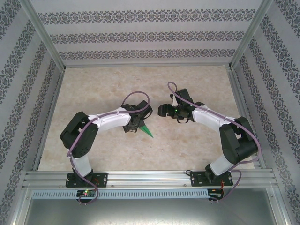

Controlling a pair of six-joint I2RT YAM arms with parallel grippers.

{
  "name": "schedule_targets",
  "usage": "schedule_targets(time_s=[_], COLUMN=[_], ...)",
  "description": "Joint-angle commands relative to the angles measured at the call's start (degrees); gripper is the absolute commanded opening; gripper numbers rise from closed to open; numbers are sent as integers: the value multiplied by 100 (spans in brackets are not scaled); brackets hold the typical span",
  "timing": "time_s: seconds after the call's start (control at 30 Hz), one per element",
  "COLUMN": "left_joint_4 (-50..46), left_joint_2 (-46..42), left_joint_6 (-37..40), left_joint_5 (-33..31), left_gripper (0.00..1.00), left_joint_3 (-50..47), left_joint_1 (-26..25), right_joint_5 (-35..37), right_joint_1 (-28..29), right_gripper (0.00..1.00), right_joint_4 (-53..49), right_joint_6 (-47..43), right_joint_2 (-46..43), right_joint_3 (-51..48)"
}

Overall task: Fold a paper plane with a square sheet of paper (pick it up from the middle)
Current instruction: Turn over a paper plane at the center of the table.

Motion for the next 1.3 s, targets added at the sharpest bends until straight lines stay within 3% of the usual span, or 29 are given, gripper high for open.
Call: schedule_targets(time_s=[0.0,0.13,0.33,0.67,0.9,1.03,1.27], left_joint_4=[341,466,427,859,2868,4004,5035], left_joint_2=[-238,-251,-318,-1170,-1529,-1230,-525], left_joint_6=[-395,-481,-415,518,1362,1255,941], left_joint_5=[-192,-264,-527,-477,661,1621,2126], left_gripper=[59,45,16,4,3,3,1], left_joint_3=[-214,-307,-305,-269,-864,-1169,-1530], left_joint_1=[-65,-65,-74,-82,48,214,317], right_joint_5=[-104,-139,-180,114,-49,-335,-565], right_joint_1=[-37,-37,-35,-118,-317,-338,-319], right_gripper=[83,83,83,83,84,81,74], right_joint_4=[-71,-73,-71,-100,196,314,497], right_joint_6=[104,131,149,344,623,620,607], right_joint_2=[90,111,113,-370,-807,-910,-1054], right_joint_3=[60,60,75,-3,-277,-364,-578])
